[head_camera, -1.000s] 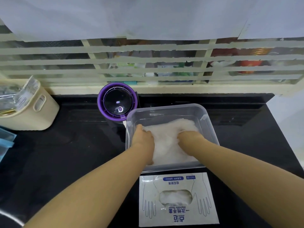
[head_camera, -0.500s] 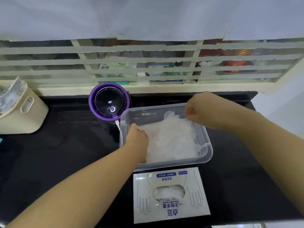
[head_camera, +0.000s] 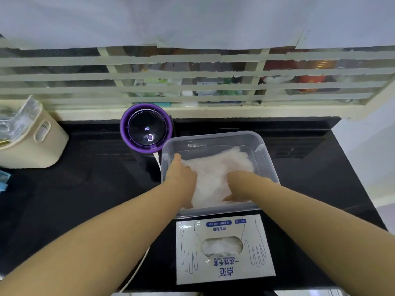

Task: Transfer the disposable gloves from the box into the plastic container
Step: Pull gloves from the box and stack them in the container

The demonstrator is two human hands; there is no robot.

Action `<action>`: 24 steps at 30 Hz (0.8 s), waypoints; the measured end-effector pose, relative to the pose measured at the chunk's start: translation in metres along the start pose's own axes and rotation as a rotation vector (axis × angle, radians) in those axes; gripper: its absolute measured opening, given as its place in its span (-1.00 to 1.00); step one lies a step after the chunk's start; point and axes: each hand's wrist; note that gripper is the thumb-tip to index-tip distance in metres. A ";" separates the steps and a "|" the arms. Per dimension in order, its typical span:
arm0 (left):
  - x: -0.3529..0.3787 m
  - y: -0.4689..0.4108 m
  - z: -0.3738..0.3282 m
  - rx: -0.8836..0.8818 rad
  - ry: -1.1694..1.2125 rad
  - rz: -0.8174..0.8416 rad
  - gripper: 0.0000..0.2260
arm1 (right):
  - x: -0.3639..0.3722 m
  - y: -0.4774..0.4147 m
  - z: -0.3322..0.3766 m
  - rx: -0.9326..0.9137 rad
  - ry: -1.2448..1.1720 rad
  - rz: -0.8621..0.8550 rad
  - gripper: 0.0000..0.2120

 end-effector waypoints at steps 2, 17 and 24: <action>-0.002 0.003 0.006 0.030 -0.013 0.041 -0.38 | 0.001 0.001 0.000 -0.027 0.031 0.019 -0.50; -0.003 0.023 0.020 0.105 -0.090 0.127 -0.59 | -0.067 0.105 -0.027 0.003 -0.318 -0.403 -0.75; -0.007 0.058 0.037 0.103 0.218 -0.144 -0.62 | -0.045 0.121 0.026 -0.345 -0.387 -0.319 -0.78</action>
Point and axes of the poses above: each hand's wrist, its own y-axis away from the middle knuckle, its own x-axis out of the palm, z = x × y, and after that the axes turned 2 degrees about -y, right-handed
